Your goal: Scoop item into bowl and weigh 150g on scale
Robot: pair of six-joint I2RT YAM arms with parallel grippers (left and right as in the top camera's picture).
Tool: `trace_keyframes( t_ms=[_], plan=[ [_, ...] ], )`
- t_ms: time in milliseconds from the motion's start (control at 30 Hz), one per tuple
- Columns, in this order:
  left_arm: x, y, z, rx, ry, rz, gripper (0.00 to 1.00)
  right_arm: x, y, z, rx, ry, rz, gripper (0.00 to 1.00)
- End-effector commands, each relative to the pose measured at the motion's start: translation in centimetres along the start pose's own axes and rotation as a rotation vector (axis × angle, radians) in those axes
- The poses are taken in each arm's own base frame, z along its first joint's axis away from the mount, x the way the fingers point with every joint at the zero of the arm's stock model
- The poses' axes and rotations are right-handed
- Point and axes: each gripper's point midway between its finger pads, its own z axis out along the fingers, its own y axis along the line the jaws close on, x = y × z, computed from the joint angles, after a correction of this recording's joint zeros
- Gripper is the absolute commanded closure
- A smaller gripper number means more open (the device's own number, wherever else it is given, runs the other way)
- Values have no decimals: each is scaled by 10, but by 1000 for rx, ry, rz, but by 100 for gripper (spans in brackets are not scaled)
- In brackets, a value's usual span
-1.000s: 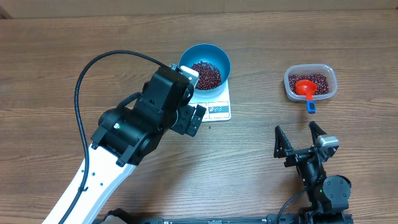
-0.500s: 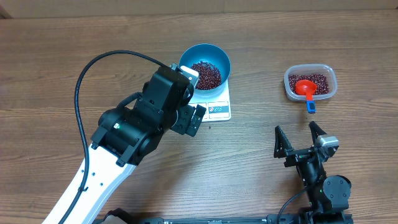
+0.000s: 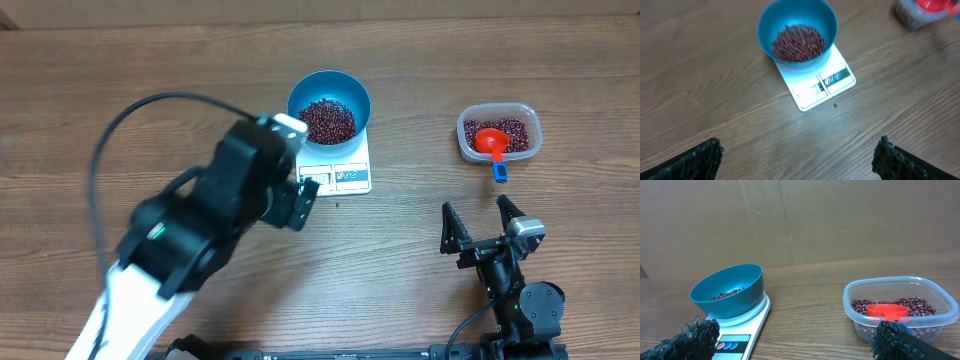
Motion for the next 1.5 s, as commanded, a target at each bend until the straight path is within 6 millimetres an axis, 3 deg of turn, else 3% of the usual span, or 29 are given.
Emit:
trace_keyframes(
  t_ms=[0,133,267,533,733,867,1100,1467],
  plan=[
    [4,16,-45,4,-121,-100,0,2,-3,0,14,-3,7,0],
    [27,36,-60,-27,-197,-266,0,2,-3,0,14,-3,7,0],
    [54,43,-52,-15,-270,-330,0,2,-3,0,14,-3,7,0],
    [115,53,-12,4,-433,-465,0,2,-3,0,14,-3,7,0],
    [143,62,20,8,-548,-555,0,2,-3,0,14,-3,7,0],
    [151,69,35,-3,-614,-571,0,2,-3,0,14,-3,7,0],
    [145,74,58,17,-734,-557,0,2,-3,0,14,-3,7,0],
    [143,73,58,-8,-743,-474,0,2,-3,0,14,-3,7,0]
  ],
)
